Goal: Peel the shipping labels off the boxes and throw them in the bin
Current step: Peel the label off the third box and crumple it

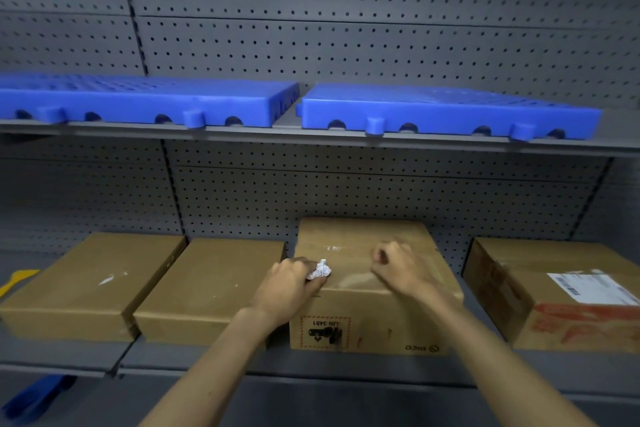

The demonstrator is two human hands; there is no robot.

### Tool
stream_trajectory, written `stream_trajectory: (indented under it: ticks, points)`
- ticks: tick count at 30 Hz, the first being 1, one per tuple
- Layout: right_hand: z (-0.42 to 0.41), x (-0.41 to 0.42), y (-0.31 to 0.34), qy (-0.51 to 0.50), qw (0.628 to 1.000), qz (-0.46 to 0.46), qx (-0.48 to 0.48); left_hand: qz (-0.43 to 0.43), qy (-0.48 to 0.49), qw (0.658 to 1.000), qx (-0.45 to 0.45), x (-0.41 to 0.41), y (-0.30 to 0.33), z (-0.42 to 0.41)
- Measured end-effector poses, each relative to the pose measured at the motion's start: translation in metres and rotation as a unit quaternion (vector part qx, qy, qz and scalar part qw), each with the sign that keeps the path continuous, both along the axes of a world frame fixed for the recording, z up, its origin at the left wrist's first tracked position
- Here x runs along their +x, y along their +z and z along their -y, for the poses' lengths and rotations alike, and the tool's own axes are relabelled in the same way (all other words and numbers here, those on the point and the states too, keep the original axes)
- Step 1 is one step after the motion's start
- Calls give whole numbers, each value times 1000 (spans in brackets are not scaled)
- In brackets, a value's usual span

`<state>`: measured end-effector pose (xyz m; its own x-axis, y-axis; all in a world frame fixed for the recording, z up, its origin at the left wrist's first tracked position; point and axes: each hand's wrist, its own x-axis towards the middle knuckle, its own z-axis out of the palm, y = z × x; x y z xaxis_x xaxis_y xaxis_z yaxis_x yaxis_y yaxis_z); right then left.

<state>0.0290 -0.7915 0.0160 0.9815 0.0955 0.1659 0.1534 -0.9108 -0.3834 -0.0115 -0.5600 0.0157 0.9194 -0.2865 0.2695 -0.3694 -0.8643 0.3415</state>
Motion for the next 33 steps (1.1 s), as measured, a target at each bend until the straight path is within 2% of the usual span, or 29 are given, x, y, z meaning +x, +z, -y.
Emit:
stream_trajectory:
  ticks: [4,8,13,17,21,24,27,30,33]
  points:
    - [20,-6,9,-80,993,37,-74,8,1,1000,9,-1,1,3]
    - [-24,-8,2,2,1000,-17,17,-1,2,1000,3,1,1,3]
    - [-43,-16,4,69,997,32,10,-15,4,1000,-17,1,-3,-1]
    - [-2,-15,7,9,1000,-9,-16,-28,3,999,-27,0,-1,-1]
    - [12,-14,11,-69,993,38,-93,-27,6,999,-26,2,-1,-1]
    - [-20,-4,7,-8,1000,2,-18,-26,4,999,-22,2,0,0]
    - [-55,8,5,74,996,5,41,-19,1,1000,-1,2,0,0]
    - [-67,12,4,104,994,13,41,-19,-4,1000,2,4,0,-1]
    - [-39,12,-1,69,997,-1,15,-26,-5,1000,-2,5,-2,-4]
